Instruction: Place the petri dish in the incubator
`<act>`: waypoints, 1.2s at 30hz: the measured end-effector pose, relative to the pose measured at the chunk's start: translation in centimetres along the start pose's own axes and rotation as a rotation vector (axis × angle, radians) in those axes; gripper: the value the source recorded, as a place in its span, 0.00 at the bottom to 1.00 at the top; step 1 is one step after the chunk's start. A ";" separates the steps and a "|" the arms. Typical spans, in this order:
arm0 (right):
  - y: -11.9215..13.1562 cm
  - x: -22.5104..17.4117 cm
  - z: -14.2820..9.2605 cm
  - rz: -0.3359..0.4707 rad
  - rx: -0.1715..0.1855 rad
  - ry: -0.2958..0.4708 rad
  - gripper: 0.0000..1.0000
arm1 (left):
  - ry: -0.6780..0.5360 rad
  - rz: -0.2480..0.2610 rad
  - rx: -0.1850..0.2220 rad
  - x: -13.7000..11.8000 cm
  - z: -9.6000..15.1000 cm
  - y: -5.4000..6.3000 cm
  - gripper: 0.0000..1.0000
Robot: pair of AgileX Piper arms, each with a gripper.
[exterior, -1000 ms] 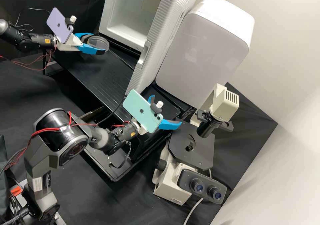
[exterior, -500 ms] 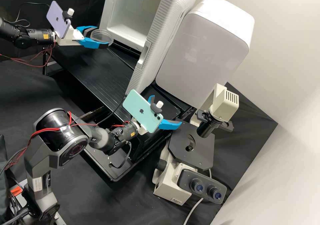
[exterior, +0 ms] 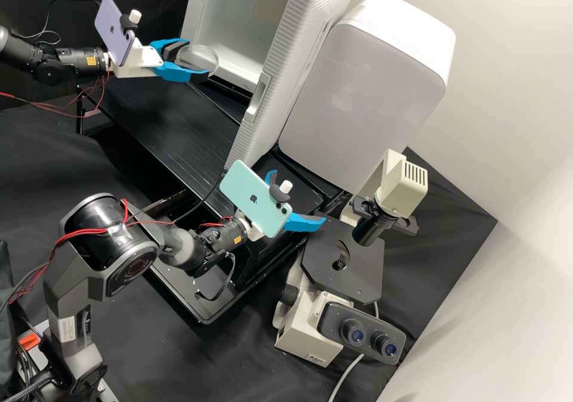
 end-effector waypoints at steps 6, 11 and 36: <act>0.0 0.0 0.0 0.000 0.000 0.000 1.00 | 0.040 0.023 -0.006 2.2 0.1 1.0 0.00; 0.0 0.0 0.0 0.000 0.000 0.000 1.00 | 0.079 -0.001 -0.015 4.8 0.0 1.0 0.00; 0.0 0.0 0.0 0.000 0.000 0.000 1.00 | 0.222 -0.087 0.010 13.4 0.7 -0.1 0.00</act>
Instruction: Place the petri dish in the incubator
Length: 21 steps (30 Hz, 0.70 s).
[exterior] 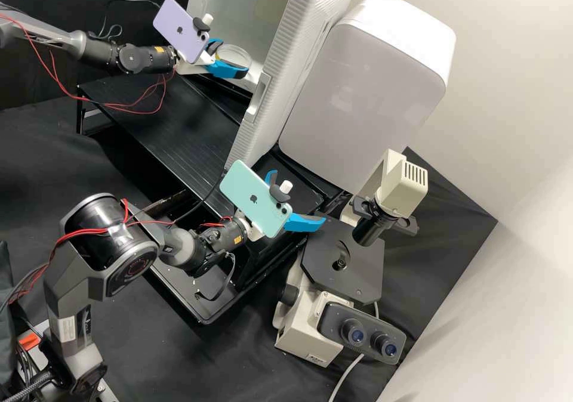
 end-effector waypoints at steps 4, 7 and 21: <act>0.0 0.0 0.0 0.000 0.000 0.000 1.00 | 0.017 -0.013 -0.005 1.0 0.4 -0.3 0.00; 0.0 0.0 0.0 0.000 0.000 0.000 1.00 | 0.024 -0.035 -0.003 1.8 0.6 -0.7 0.00; 0.0 0.0 0.0 0.000 0.000 0.000 1.00 | 0.042 -0.082 -0.002 4.6 1.7 -0.3 0.00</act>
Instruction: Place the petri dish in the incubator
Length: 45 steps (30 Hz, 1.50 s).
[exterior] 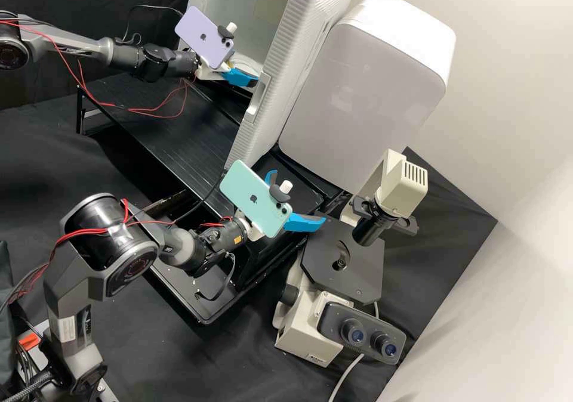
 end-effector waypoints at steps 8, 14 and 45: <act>0.0 0.0 0.0 0.000 0.000 0.000 1.00 | -0.001 0.018 -0.027 1.7 0.3 -0.2 0.00; 0.0 0.0 0.0 0.000 0.000 0.000 1.00 | 0.007 0.043 -0.030 3.4 -0.1 -0.4 0.00; 0.0 0.0 0.0 0.000 0.000 0.000 1.00 | 0.056 0.098 -0.057 6.2 -2.7 -0.1 0.00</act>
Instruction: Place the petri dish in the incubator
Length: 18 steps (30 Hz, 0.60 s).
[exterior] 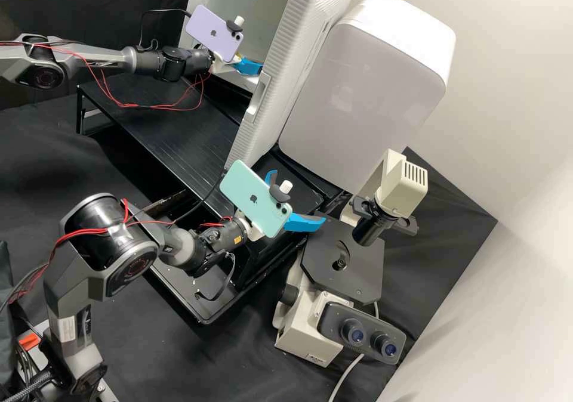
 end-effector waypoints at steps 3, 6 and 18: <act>0.0 0.0 0.0 0.000 0.000 0.000 1.00 | 0.000 0.000 0.000 0.0 0.0 0.0 1.00; 0.0 0.0 0.0 0.000 0.000 0.000 1.00 | 0.000 0.000 0.000 0.0 0.0 0.0 1.00; 0.0 0.0 0.0 0.000 0.000 0.000 1.00 | 0.000 0.000 0.000 0.0 0.0 0.0 1.00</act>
